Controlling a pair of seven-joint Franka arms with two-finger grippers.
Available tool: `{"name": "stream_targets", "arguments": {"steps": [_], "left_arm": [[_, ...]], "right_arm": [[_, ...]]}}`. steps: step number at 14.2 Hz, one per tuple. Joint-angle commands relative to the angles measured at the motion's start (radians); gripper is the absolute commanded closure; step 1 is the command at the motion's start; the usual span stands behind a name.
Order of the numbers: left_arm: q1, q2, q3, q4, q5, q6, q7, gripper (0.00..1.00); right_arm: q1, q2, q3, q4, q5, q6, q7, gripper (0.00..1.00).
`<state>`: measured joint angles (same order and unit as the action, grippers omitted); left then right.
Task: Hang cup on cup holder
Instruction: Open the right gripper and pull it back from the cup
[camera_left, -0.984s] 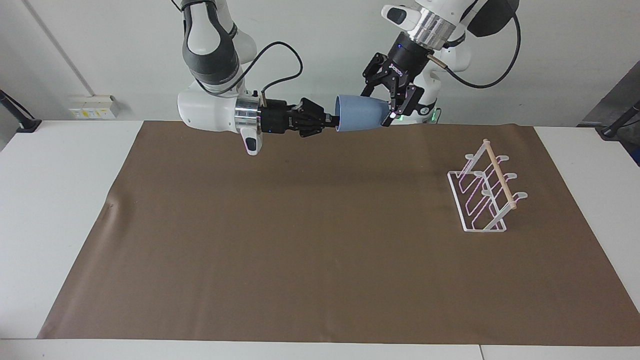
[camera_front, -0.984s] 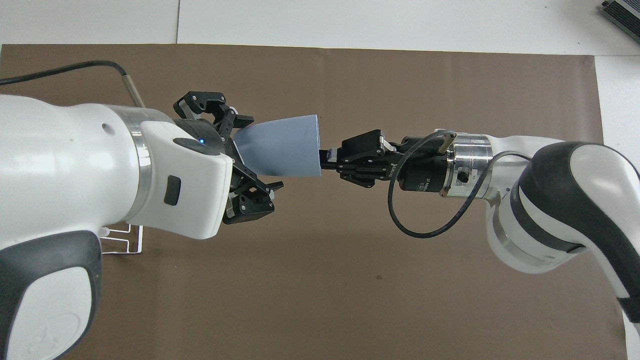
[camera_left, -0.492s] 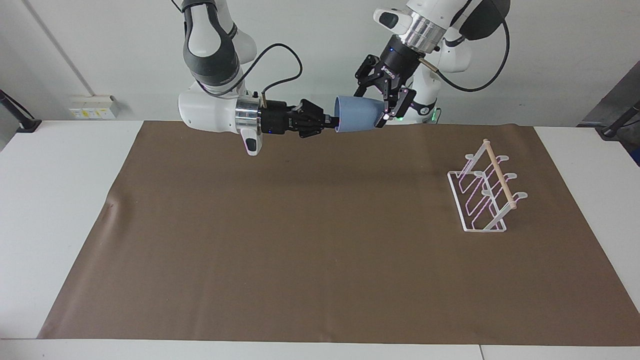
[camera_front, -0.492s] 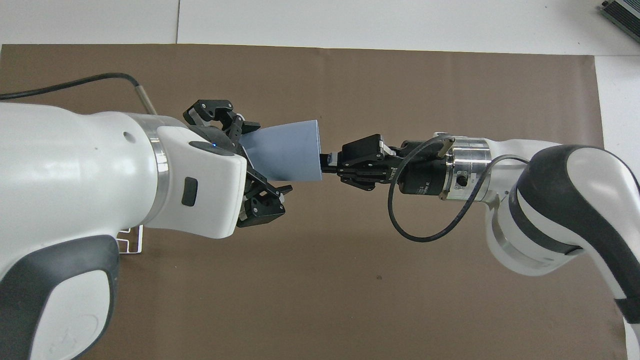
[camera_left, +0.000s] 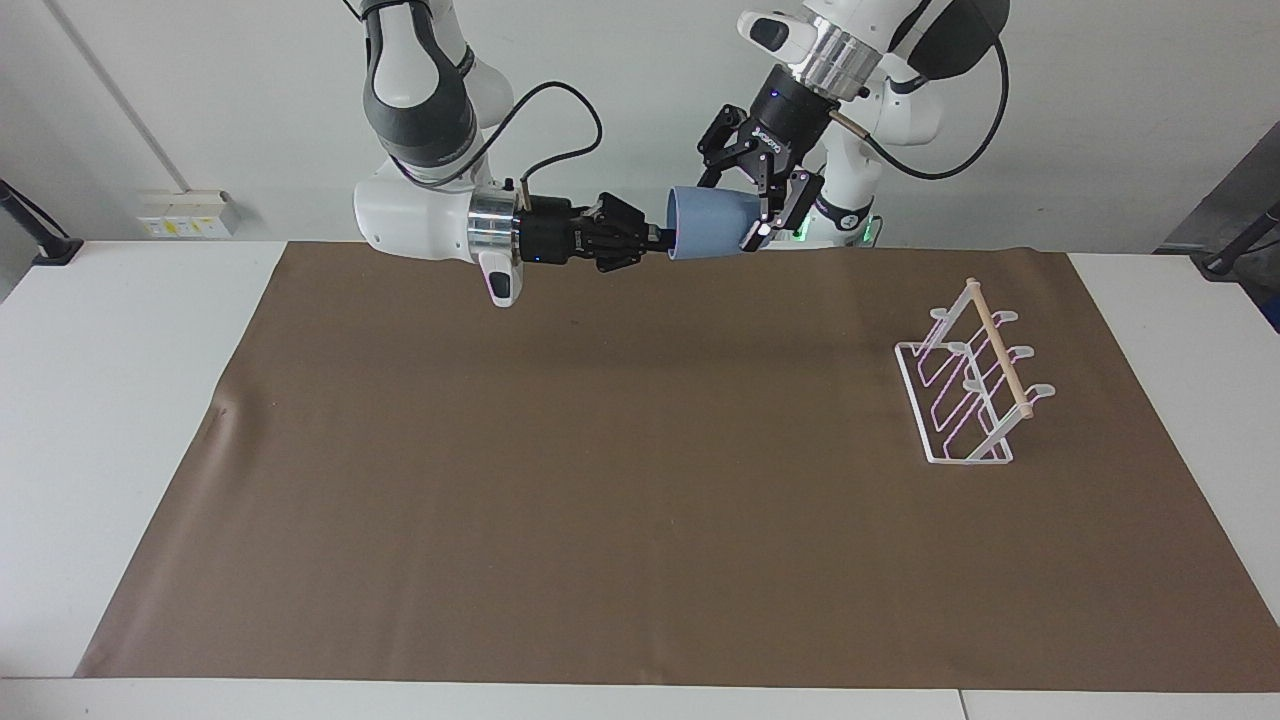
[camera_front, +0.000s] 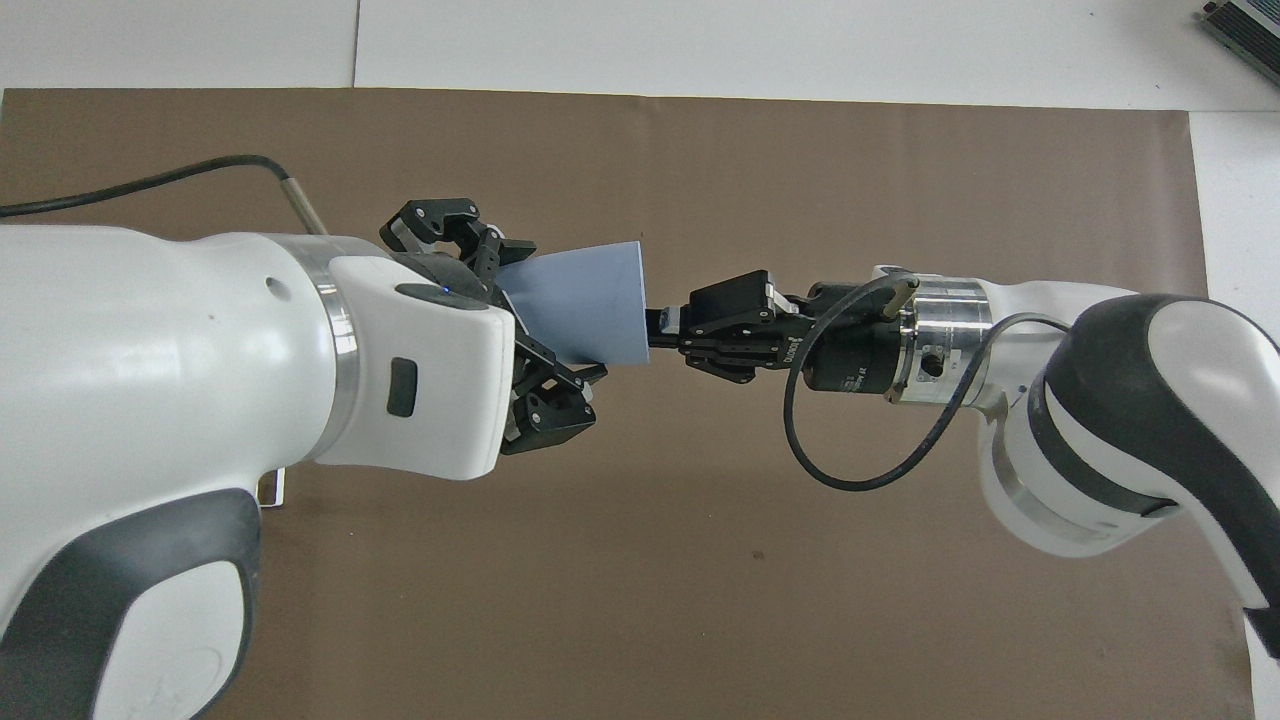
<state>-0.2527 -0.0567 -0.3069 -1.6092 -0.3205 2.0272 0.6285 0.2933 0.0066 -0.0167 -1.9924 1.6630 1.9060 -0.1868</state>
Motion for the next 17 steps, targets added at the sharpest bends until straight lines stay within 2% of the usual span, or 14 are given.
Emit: {"name": "stream_targets", "arguments": {"steps": [1,2,3,7,11,12,16,17], "left_arm": [[-0.045,-0.025,0.006,-0.037,-0.012,0.03,-0.024,0.35],[-0.045,-0.025,0.006,-0.037,-0.012,0.031,-0.023,0.75],[-0.045,-0.025,0.006,-0.037,-0.012,0.031,-0.035,1.0],[-0.045,-0.025,0.006,-0.037,-0.012,0.028,-0.062,1.0],[-0.045,-0.029,0.006,-0.043,-0.012,0.025,-0.064,1.0],[-0.045,-0.029,0.006,-0.044,-0.012,0.022,-0.064,1.0],[-0.045,-0.029,0.006,-0.044,-0.012,0.024,-0.069,1.0],[-0.045,-0.031,0.006,-0.044,-0.012,0.022,-0.067,1.0]], "right_arm": [[-0.006,-0.005,0.007,0.0,0.024,0.019,-0.023,1.0],[-0.006,-0.005,0.007,0.0,0.024,0.019,-0.023,1.0],[-0.006,-0.005,0.007,0.0,0.024,0.018,-0.023,1.0],[-0.008,-0.005,0.007,0.0,0.024,0.016,-0.02,0.97],[-0.008,-0.007,0.007,0.001,0.024,0.018,-0.014,0.69],[-0.01,-0.007,0.007,0.0,0.024,0.016,-0.014,0.65],[-0.01,-0.007,0.007,0.0,0.024,0.016,-0.013,0.62],[-0.013,-0.007,0.007,0.001,0.024,0.016,-0.013,0.56]]}}
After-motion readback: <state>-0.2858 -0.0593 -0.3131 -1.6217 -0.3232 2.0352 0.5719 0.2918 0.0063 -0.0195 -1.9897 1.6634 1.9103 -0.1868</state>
